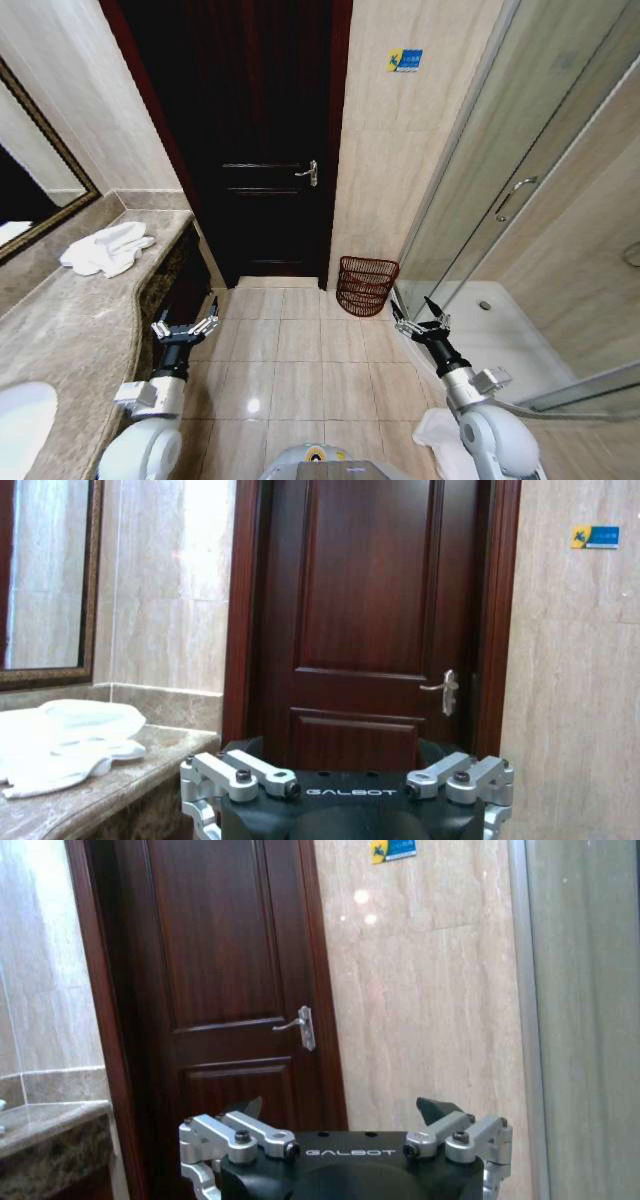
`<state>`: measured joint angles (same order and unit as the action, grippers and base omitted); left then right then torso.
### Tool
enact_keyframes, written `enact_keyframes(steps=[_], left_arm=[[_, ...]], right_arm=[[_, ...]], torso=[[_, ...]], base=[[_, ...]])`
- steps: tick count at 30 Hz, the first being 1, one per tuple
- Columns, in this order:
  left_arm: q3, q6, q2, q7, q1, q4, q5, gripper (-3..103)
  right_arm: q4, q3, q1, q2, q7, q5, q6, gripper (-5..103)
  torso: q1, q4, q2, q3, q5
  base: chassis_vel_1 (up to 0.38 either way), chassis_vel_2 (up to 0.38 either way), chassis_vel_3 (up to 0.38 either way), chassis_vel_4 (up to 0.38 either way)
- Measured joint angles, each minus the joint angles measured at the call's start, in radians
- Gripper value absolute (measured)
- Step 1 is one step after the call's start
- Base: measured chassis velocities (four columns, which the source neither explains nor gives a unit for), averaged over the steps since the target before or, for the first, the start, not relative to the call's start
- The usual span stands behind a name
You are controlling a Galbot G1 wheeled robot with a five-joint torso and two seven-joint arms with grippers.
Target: Discard the used towel into the hamper.
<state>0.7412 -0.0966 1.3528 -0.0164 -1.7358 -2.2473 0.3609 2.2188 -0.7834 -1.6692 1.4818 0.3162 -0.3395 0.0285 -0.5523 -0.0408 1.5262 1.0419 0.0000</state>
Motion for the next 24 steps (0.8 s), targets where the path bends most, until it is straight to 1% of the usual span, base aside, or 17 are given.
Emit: enact_keyframes(steps=[8,17,24], left_arm=[[0.002,-0.012,0.016,0.018,-0.007,-0.002,-0.018,100],[0.015,-0.039,0.018,0.025,-0.023,0.007,-0.027,100],[0.016,-0.050,0.022,0.028,-0.026,0.011,-0.036,100]], right_arm=[[0.000,0.010,0.003,0.009,0.014,0.054,-0.002,100],[-0.017,0.009,0.021,0.007,0.016,0.063,0.000,100],[-0.018,0.008,0.021,-0.002,0.014,0.063,-0.001,100]], torso=[[0.000,0.0001,0.000,0.000,0.0000],[0.000,0.0001,0.000,0.000,0.0000],[0.000,0.0001,0.000,0.000,0.0000]], base=[[0.000,0.000,0.000,0.000],[0.000,0.000,0.000,0.000],[0.000,0.000,0.000,0.000]])
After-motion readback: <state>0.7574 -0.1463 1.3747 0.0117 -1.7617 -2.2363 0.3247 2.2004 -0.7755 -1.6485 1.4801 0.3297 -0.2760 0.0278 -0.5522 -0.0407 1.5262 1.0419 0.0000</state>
